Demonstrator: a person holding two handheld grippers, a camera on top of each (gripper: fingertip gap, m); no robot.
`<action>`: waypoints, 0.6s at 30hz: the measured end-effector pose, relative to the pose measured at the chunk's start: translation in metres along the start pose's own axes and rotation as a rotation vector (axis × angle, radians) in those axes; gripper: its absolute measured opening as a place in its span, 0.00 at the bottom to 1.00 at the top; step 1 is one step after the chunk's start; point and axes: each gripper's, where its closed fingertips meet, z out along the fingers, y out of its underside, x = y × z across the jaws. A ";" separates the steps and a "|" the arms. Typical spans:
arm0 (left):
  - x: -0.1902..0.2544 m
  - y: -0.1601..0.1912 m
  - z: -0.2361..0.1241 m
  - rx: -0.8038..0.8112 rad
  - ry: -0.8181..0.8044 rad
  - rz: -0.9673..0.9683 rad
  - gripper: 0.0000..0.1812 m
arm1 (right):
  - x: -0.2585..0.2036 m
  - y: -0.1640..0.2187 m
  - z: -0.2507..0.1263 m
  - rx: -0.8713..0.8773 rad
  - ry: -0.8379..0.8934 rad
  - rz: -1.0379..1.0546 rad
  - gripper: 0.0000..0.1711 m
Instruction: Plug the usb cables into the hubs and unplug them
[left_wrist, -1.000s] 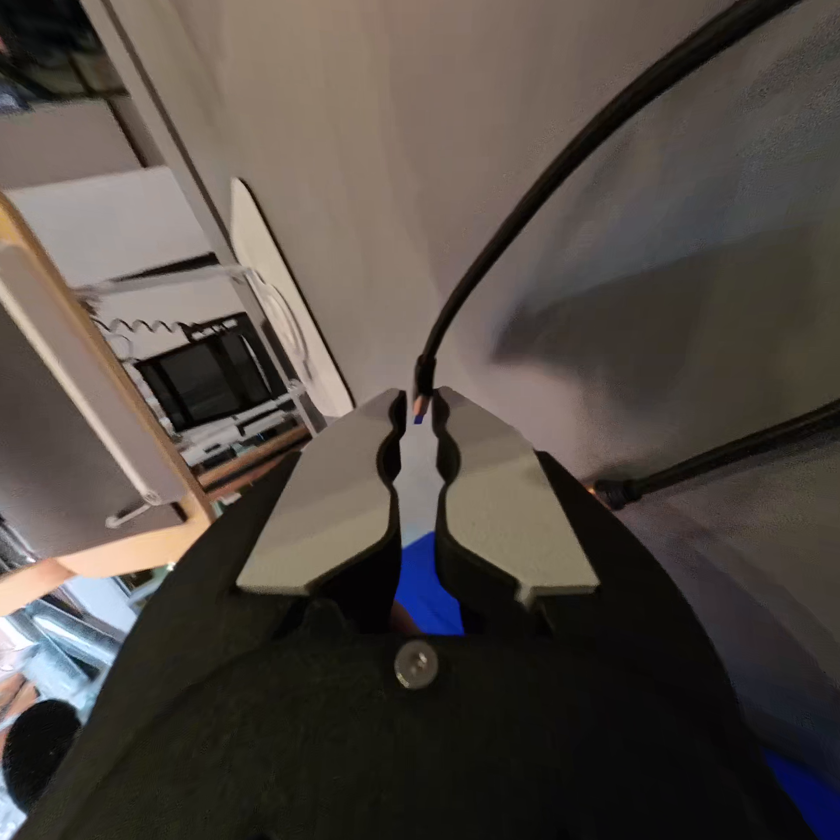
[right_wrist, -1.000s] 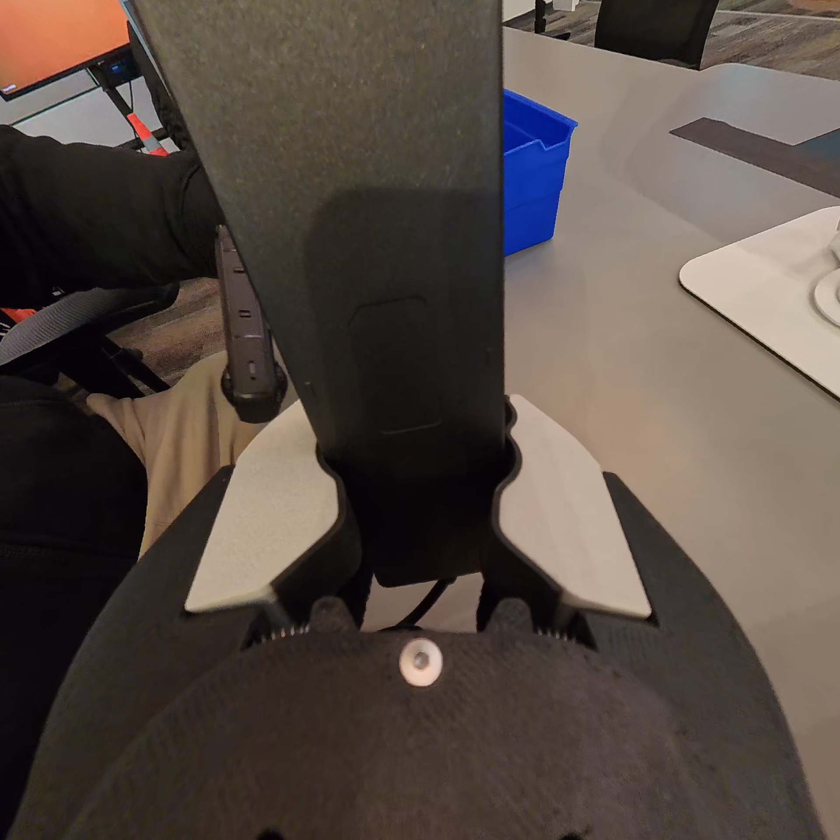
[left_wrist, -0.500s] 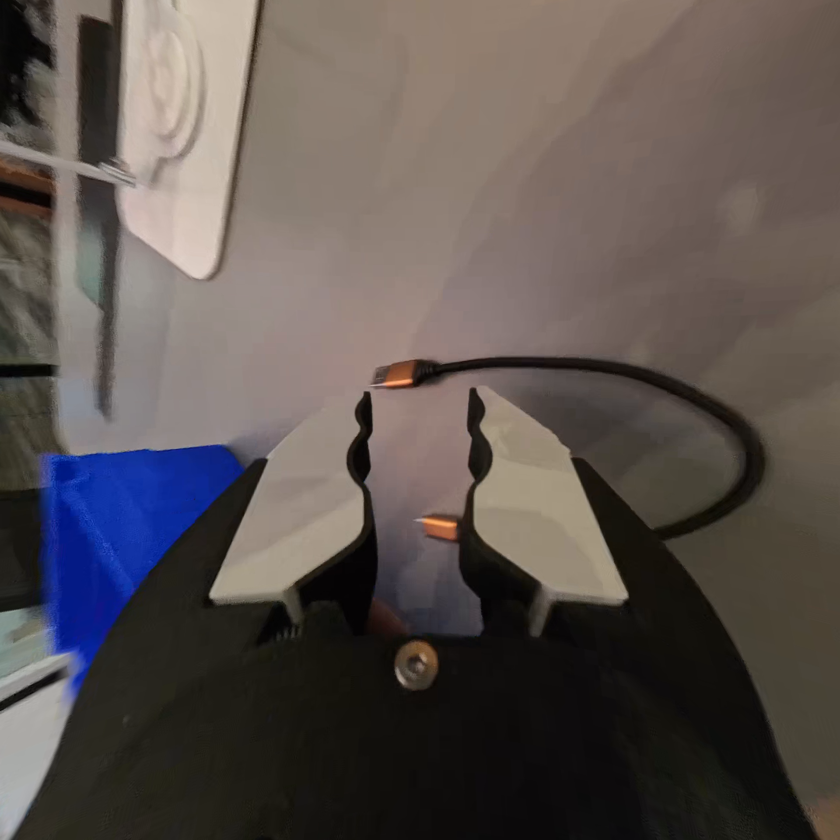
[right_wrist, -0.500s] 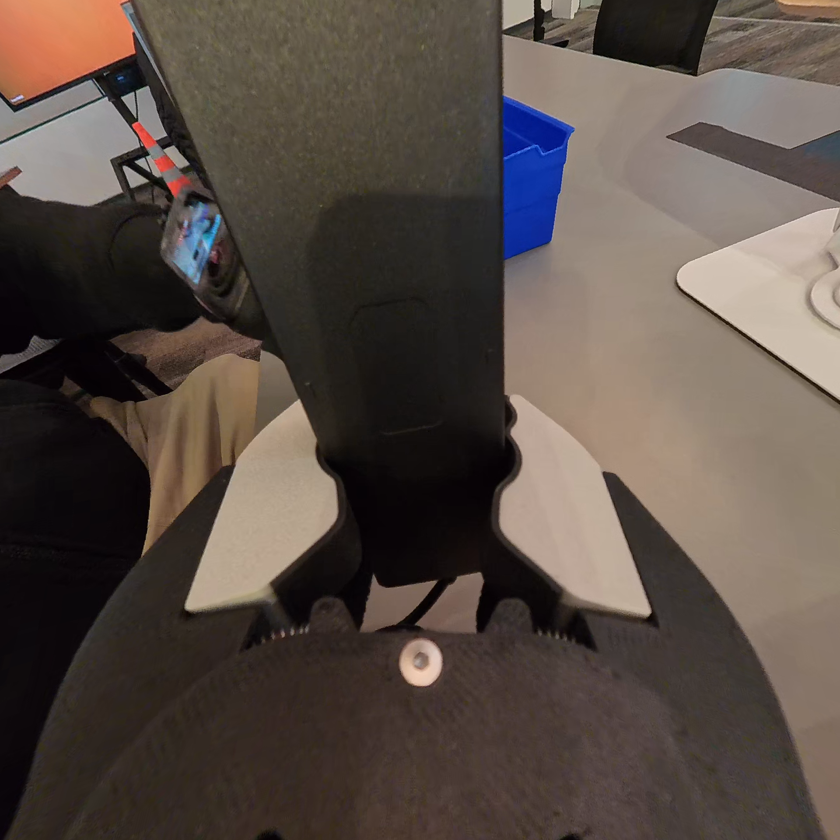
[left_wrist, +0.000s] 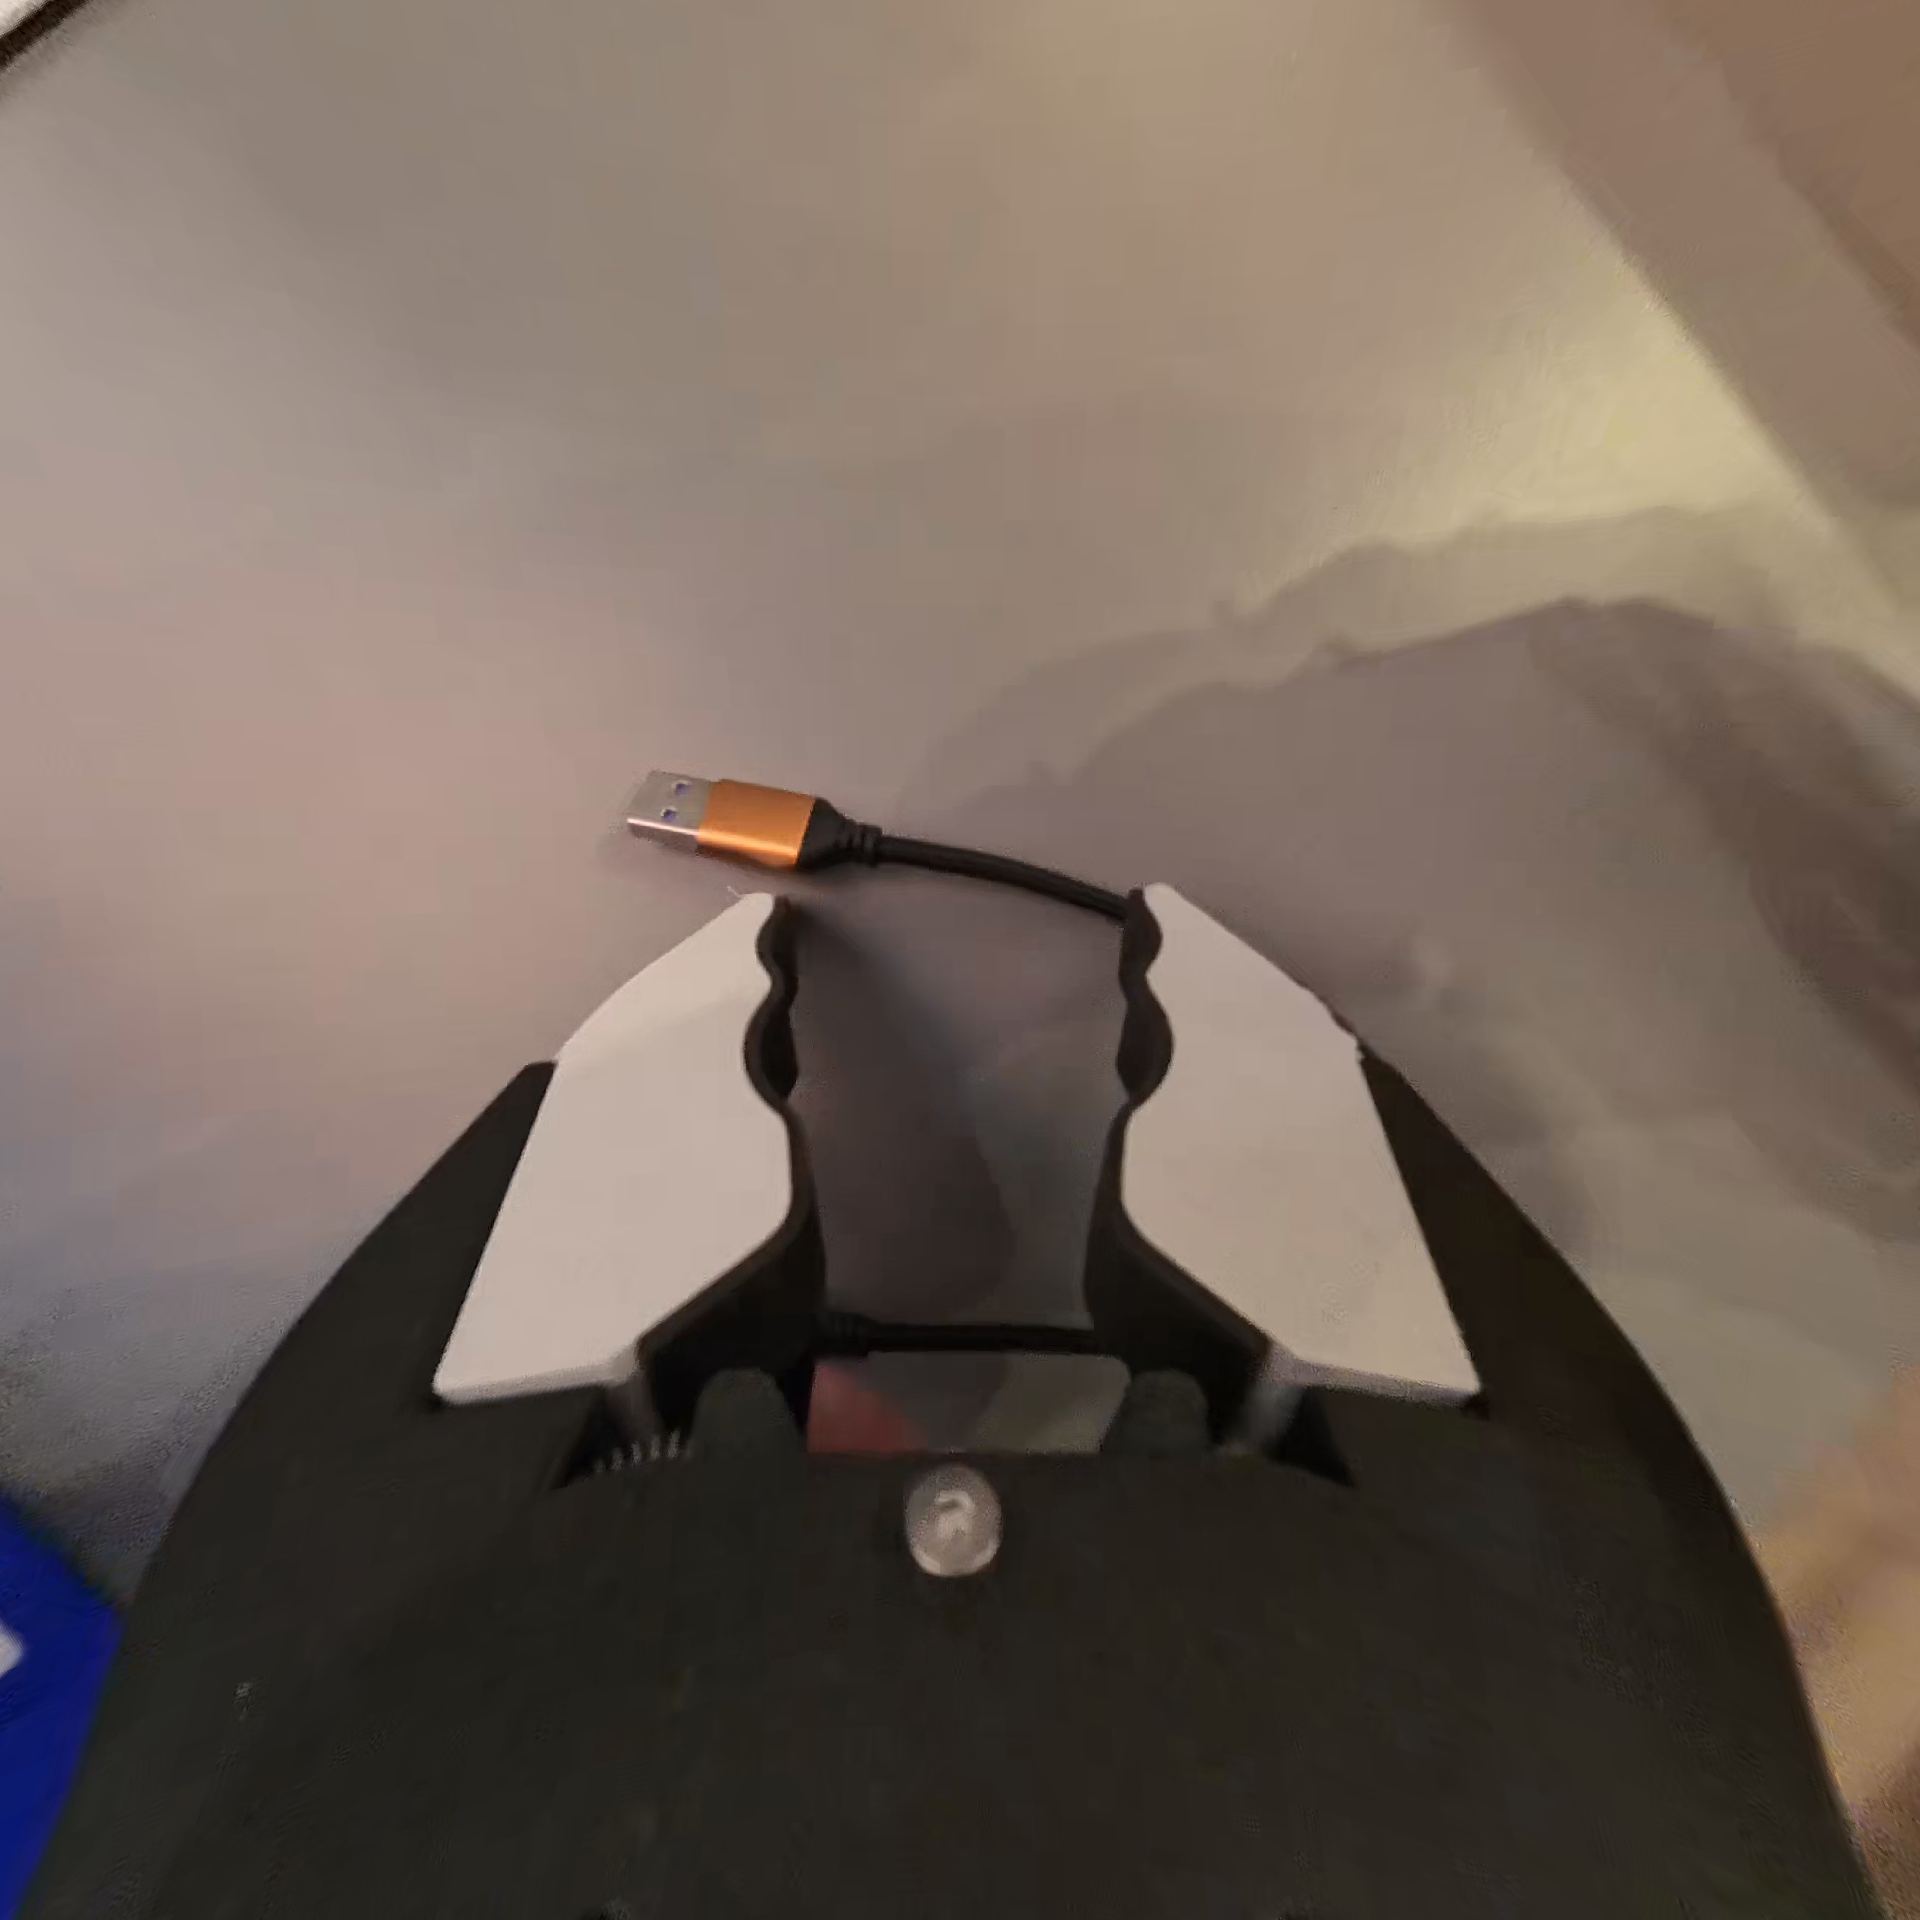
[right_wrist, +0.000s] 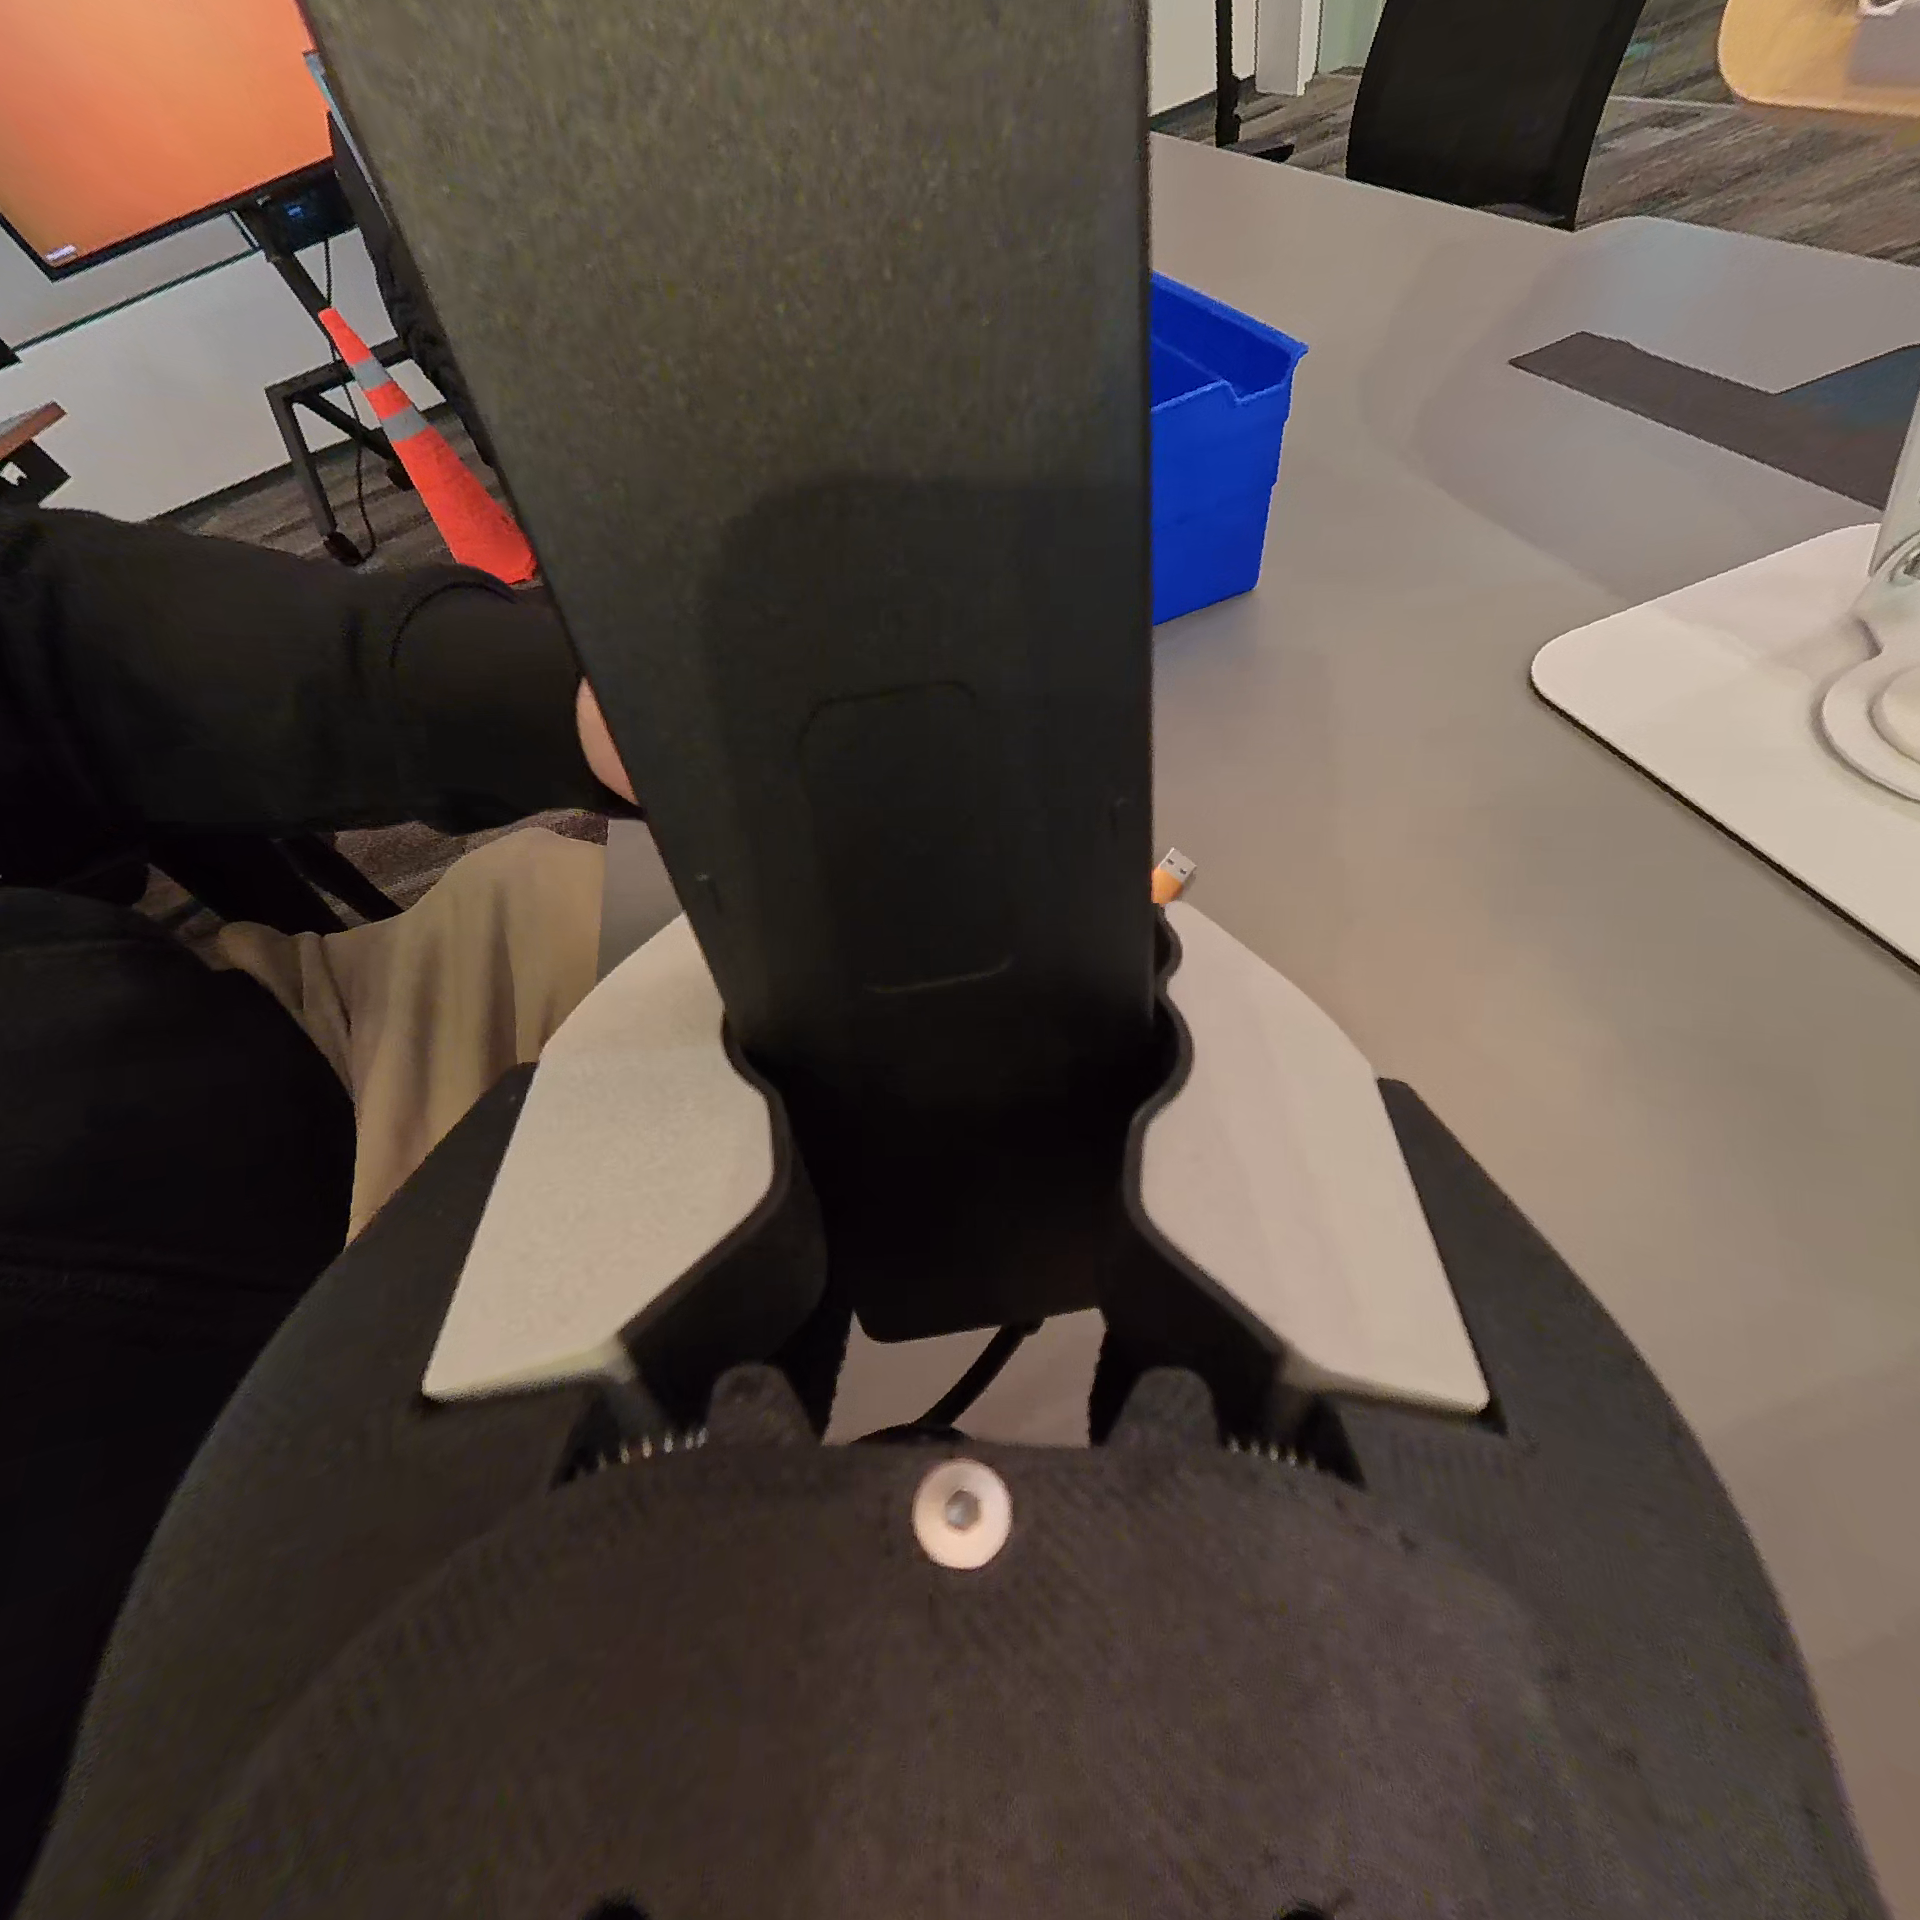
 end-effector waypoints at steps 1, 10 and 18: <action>-0.001 -0.003 0.001 0.018 0.005 -0.033 0.33 | 0.000 0.000 0.000 0.002 -0.001 0.001 0.39; 0.002 -0.020 0.015 0.015 -0.086 0.090 0.16 | 0.000 0.000 0.001 0.002 -0.003 0.001 0.39; 0.011 -0.021 0.016 -0.074 -0.055 0.345 0.02 | 0.002 -0.002 -0.004 0.014 0.008 0.002 0.39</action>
